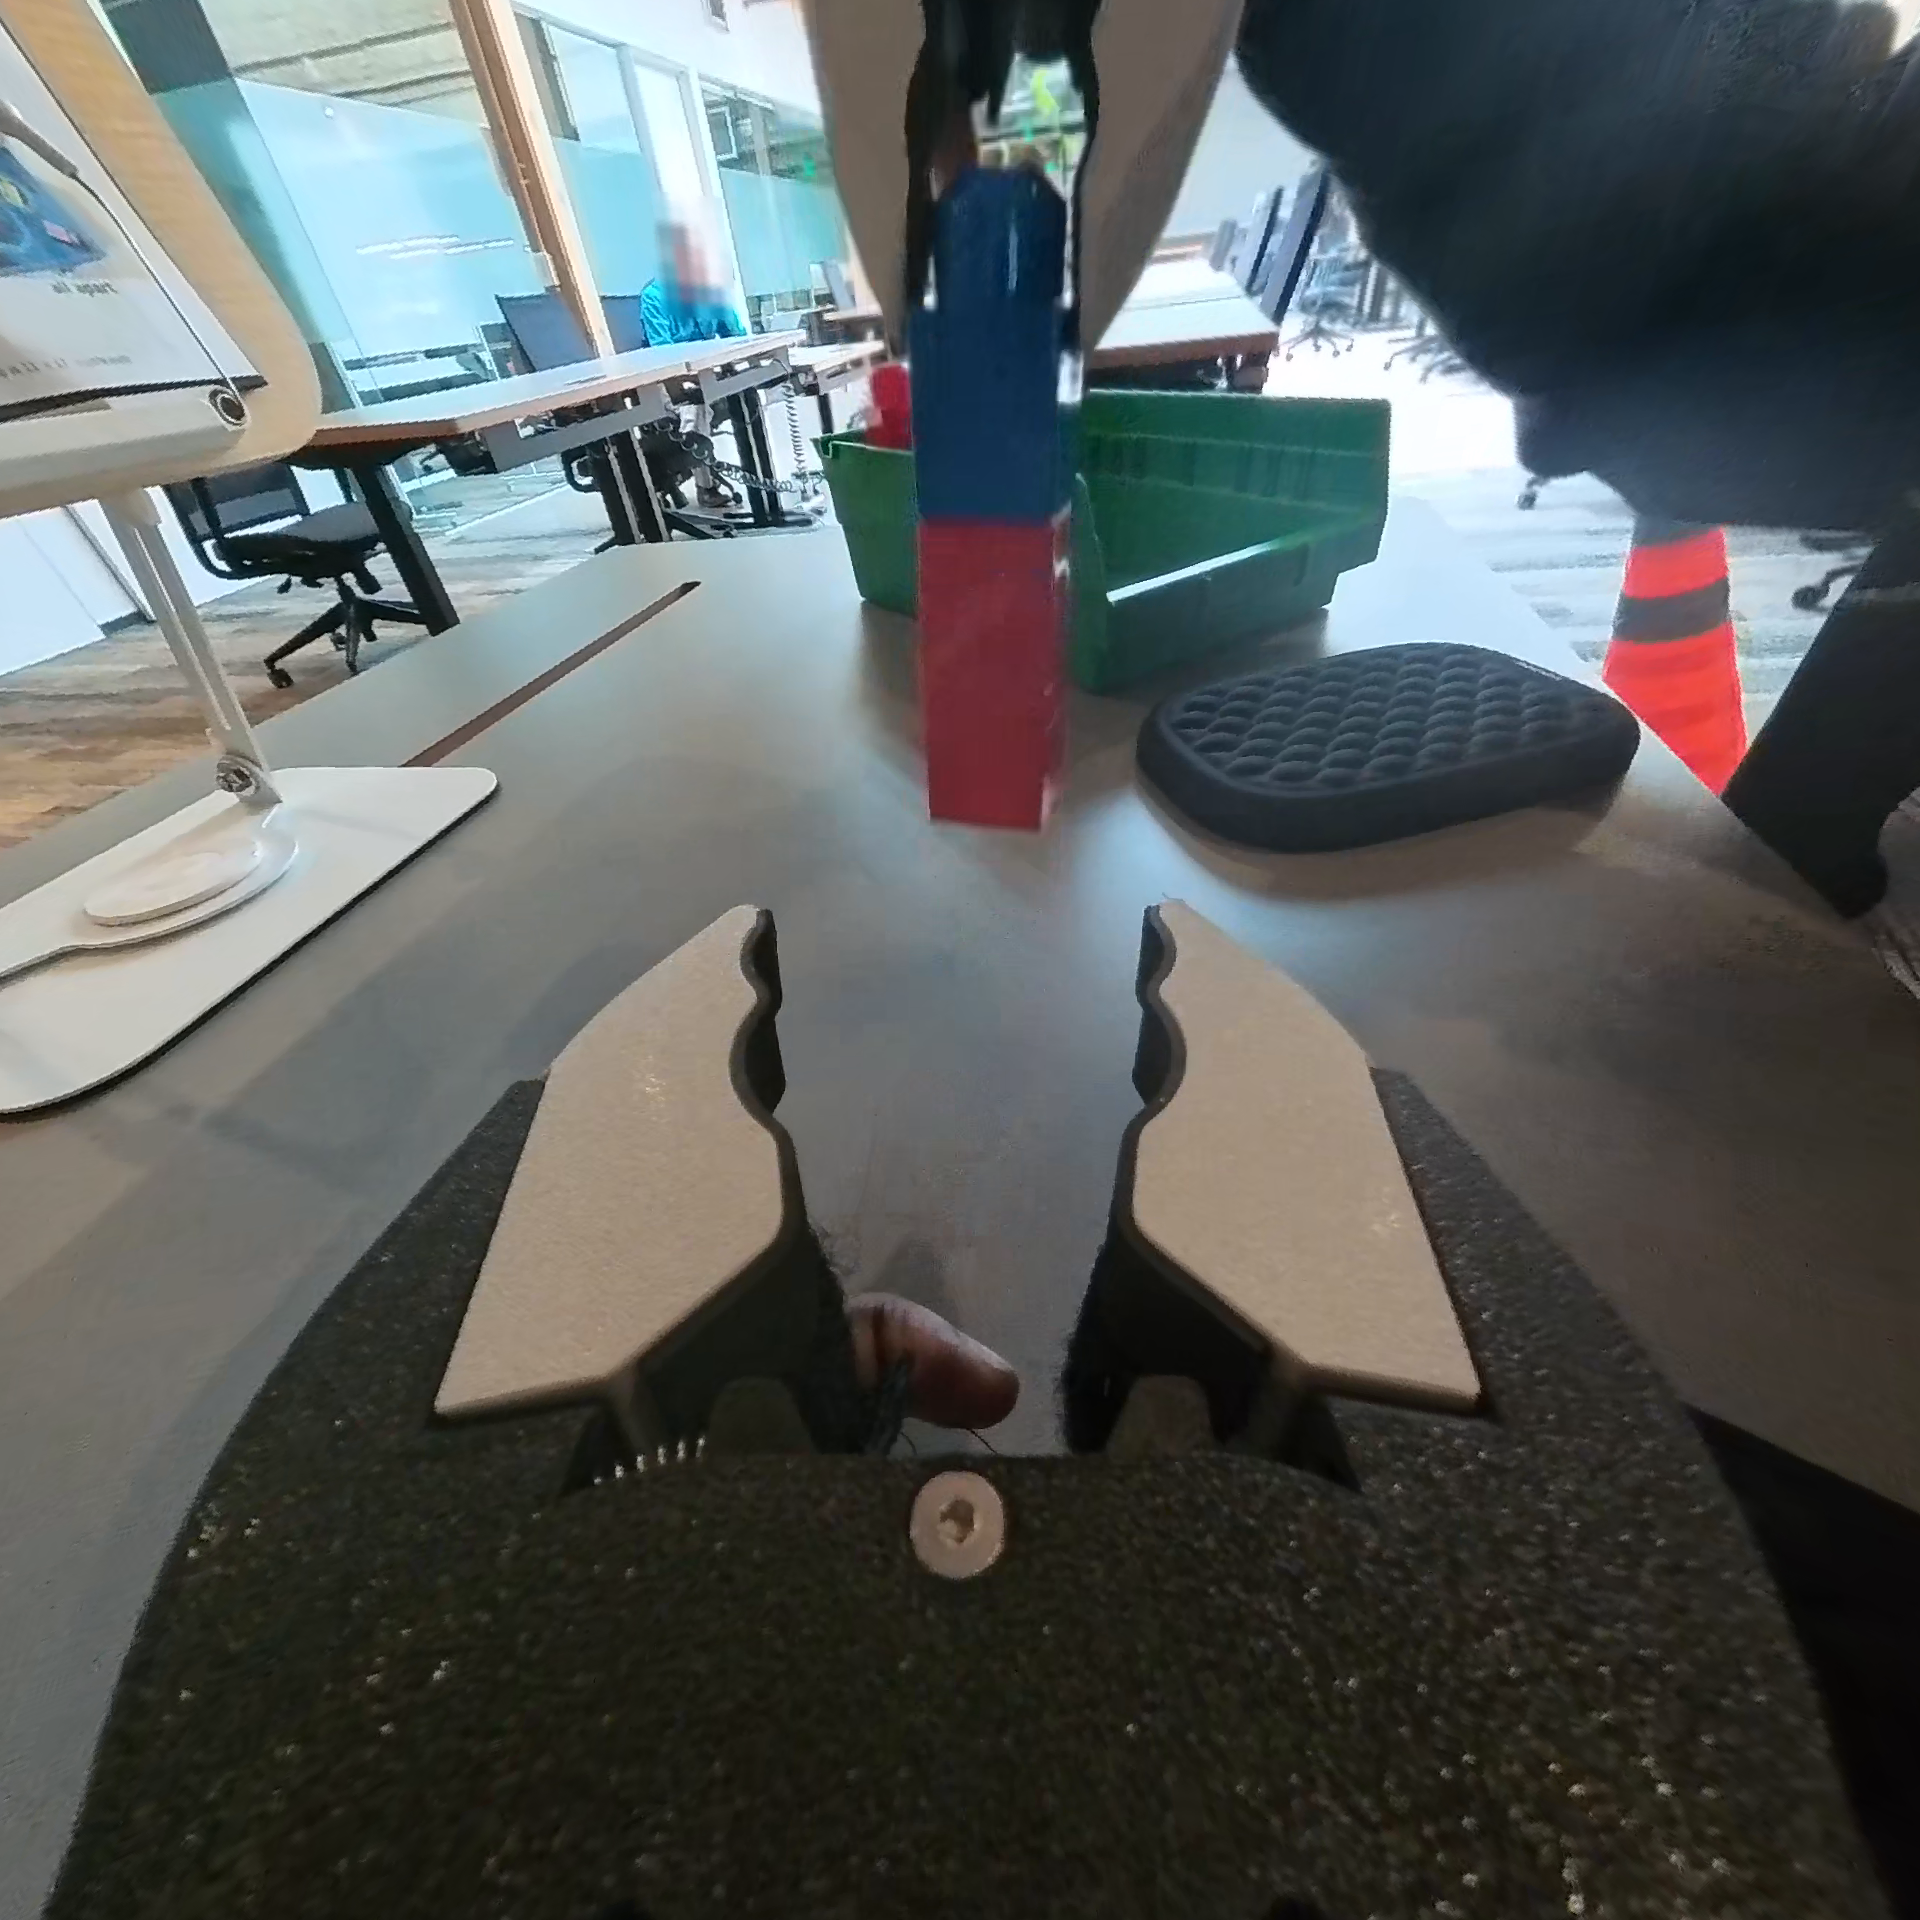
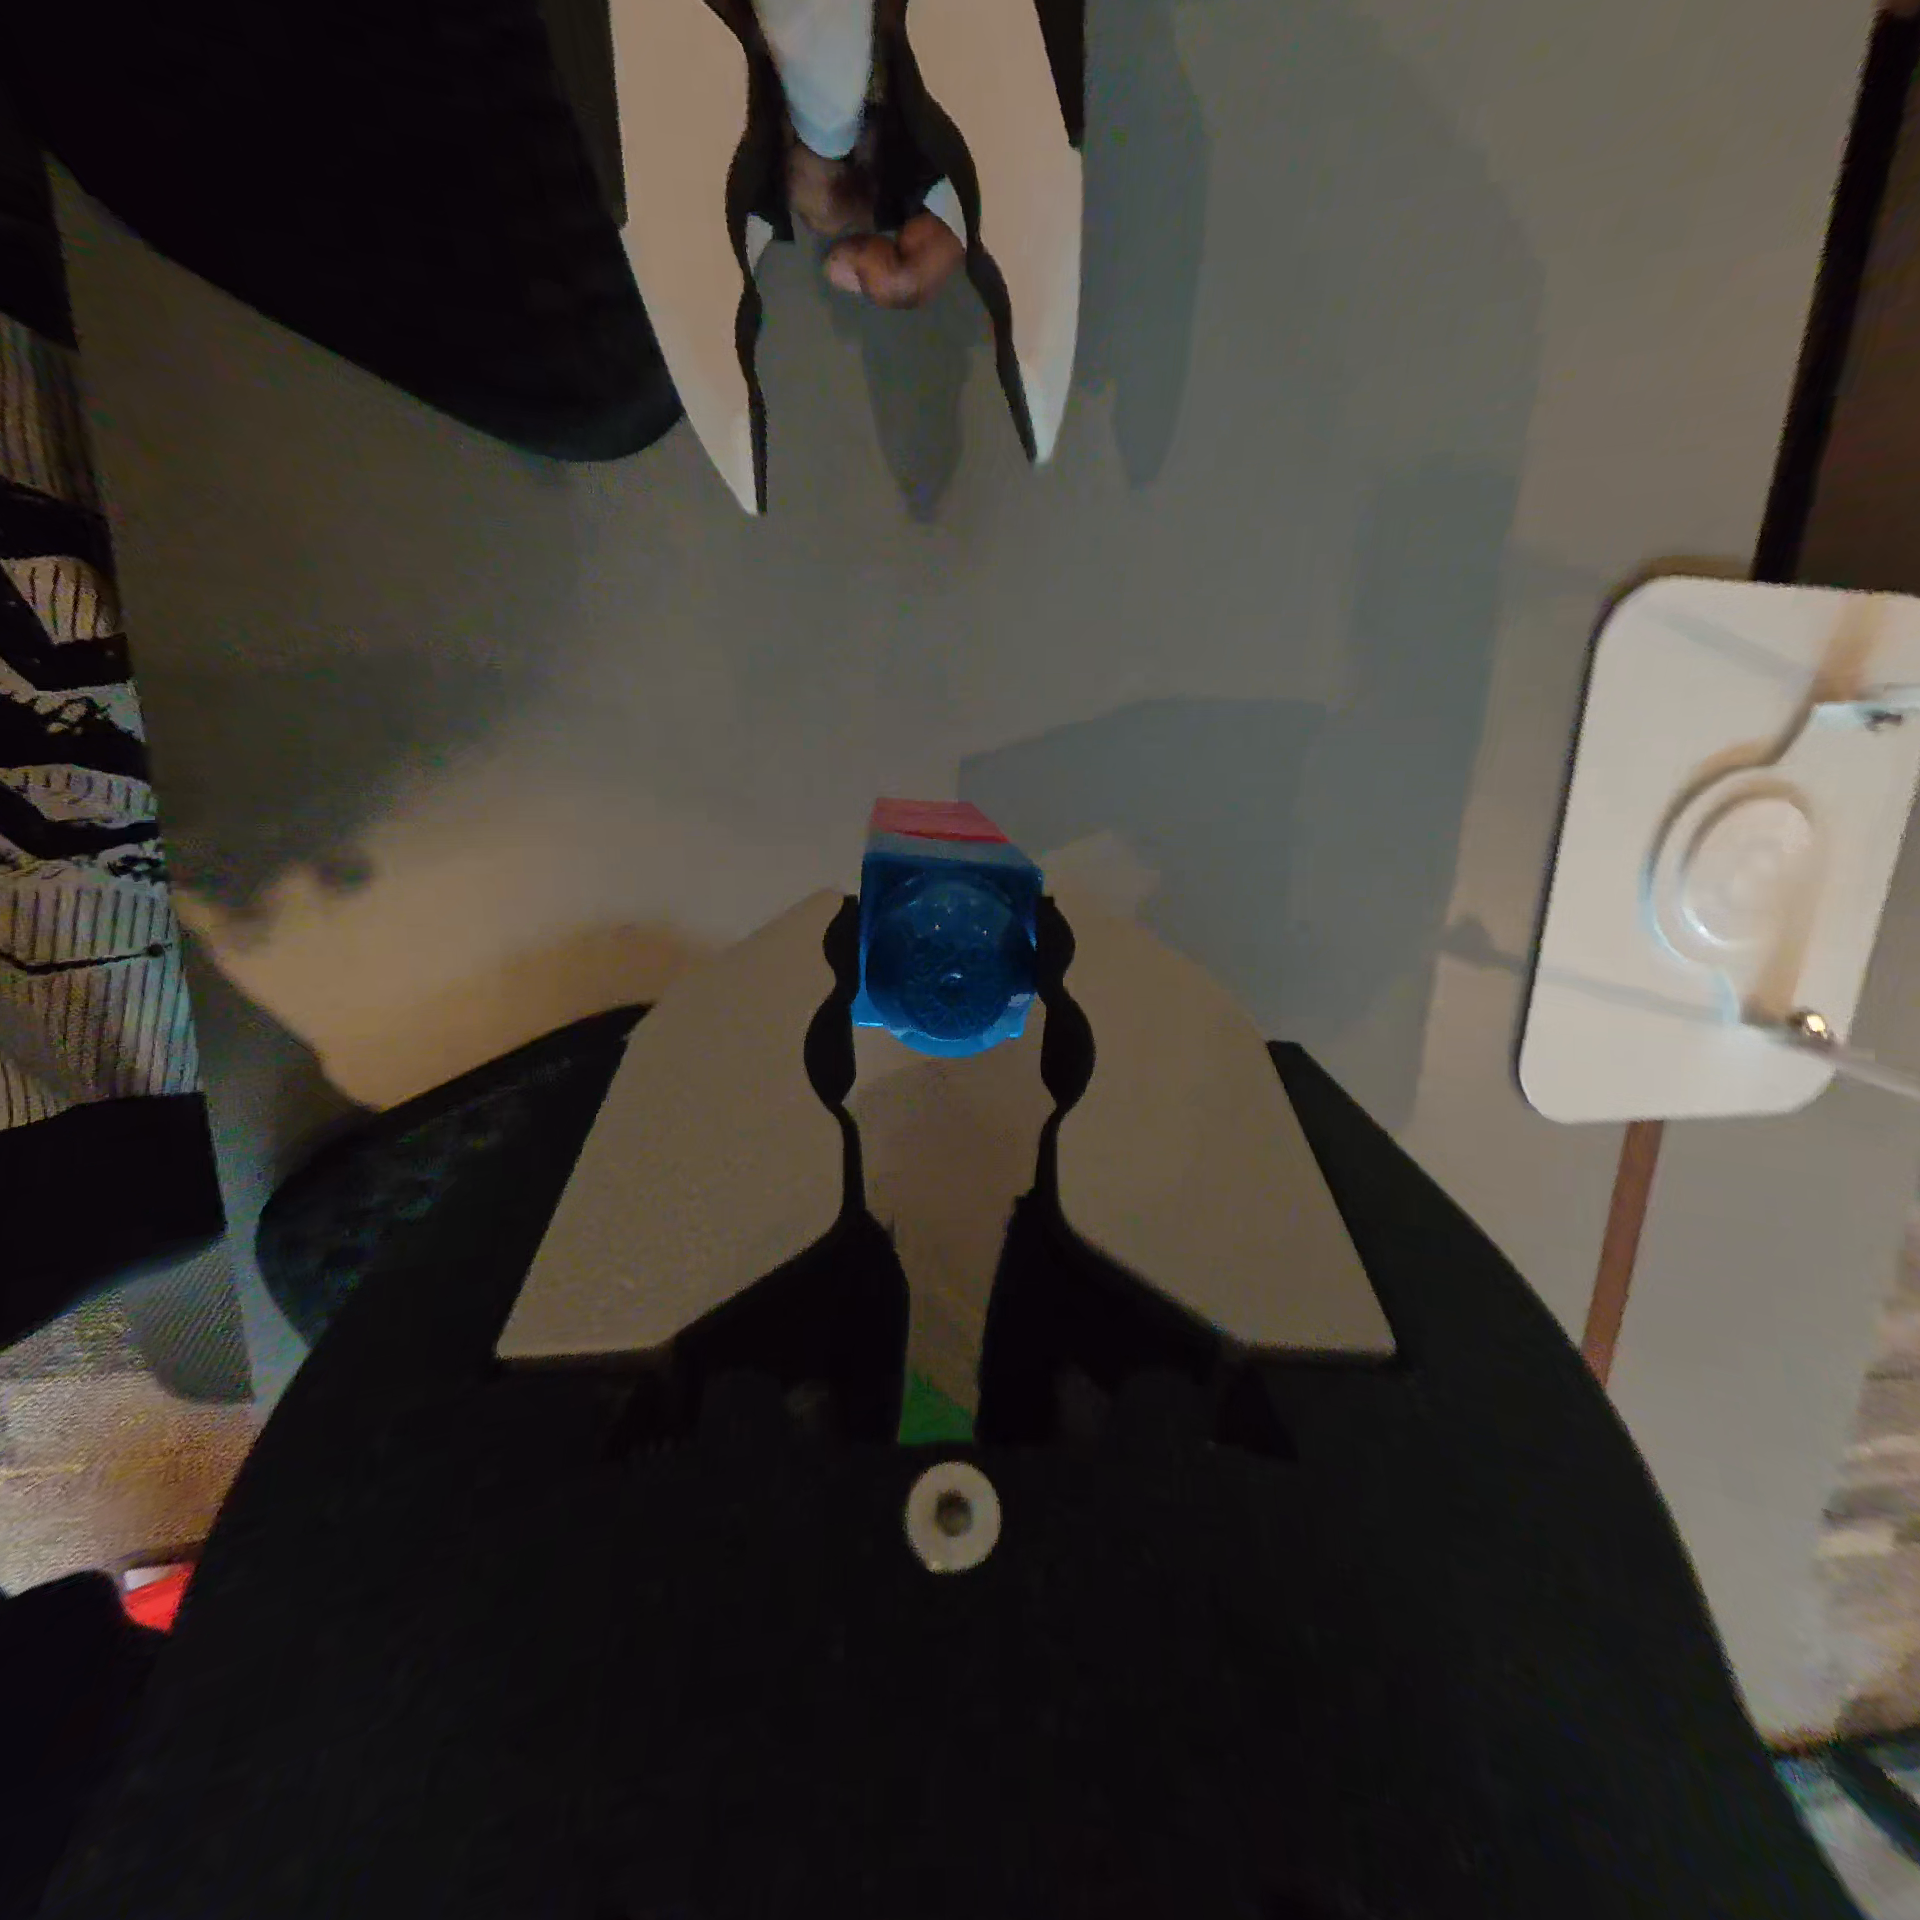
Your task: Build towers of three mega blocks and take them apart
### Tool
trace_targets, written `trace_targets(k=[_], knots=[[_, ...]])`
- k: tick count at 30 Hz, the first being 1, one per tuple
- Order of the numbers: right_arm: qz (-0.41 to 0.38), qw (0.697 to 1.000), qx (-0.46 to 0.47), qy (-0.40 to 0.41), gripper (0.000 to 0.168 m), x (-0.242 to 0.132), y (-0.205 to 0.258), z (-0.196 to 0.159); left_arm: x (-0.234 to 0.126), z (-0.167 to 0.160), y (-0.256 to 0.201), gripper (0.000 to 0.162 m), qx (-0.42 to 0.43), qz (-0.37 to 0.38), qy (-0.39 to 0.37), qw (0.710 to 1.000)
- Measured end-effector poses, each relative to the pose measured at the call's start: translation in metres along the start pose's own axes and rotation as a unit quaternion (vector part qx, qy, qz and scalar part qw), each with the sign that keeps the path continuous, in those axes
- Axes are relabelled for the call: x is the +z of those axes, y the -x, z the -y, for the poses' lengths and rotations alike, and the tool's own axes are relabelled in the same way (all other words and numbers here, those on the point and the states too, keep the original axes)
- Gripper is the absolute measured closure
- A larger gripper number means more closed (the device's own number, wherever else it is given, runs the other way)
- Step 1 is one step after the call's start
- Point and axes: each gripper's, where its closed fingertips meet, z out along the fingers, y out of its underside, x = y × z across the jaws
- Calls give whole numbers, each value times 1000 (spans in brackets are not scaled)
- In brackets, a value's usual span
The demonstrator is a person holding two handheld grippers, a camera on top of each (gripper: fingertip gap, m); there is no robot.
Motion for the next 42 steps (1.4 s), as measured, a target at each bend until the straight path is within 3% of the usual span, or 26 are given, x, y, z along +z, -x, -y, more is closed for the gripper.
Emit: trace_targets(k=[6,12,18,28,35,42], knots=[[-43,998,41,30,136,-59,-8,-47,0,0,0,96,3,1,-2,1000],[-95,986,130,50,137,-127,-11,-122,-1,1,1,97,-3,1,-4,1000],[-127,964,223,71,136,-163,-9,-206,-1,0,1,97,-1,5,-3,1000],[-106,955,247,129,136,-156,-4,-336,1,-1,1,98,3,8,4,1000],[-83,950,268,140,136,-139,-19,-391,1,-1,3,98,3,19,5,1000],[-85,933,329,116,136,-129,-39,-422,5,-7,0,98,20,16,30,999]])
